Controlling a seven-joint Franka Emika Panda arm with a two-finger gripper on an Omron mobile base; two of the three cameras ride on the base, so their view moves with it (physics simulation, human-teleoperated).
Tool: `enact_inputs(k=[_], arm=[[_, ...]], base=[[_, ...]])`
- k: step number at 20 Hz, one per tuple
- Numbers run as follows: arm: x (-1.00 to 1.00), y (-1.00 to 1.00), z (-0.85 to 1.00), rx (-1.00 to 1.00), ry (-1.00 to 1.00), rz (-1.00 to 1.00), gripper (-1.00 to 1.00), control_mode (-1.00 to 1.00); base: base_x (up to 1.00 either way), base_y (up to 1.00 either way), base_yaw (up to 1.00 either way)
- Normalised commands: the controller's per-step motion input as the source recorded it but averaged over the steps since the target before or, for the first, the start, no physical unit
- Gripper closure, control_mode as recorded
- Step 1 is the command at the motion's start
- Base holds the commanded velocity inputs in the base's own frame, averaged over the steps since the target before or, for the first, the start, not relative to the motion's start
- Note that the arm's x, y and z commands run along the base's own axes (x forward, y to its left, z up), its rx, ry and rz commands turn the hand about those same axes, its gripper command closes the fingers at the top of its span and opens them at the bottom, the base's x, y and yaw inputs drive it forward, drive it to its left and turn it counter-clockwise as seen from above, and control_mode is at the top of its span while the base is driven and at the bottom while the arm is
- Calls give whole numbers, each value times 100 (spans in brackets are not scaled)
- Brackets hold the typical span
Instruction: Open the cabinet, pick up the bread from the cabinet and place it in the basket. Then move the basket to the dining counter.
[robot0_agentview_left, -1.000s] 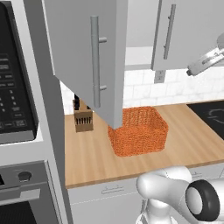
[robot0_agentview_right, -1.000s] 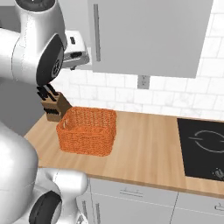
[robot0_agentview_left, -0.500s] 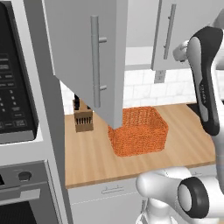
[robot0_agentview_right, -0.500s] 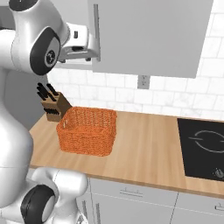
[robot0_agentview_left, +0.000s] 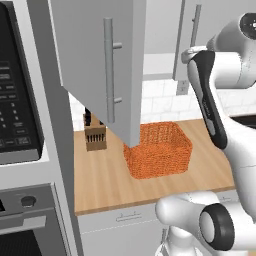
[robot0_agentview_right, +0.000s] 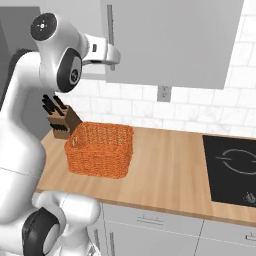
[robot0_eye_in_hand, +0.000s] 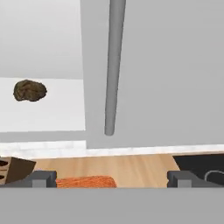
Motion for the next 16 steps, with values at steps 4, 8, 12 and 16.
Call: enact_inputs(k=[4,8,12,16], arm=[[92,0,10,20,0,0,-100,-100],[67,-20,31,8,-1,0,-100,-100],[41,-26,17,0,0,0,-100,-100],[31,-1,12,0,0,2,-100,-100]], base=[[0,0,0],[0,0,0],[0,0,0],[0,0,0]])
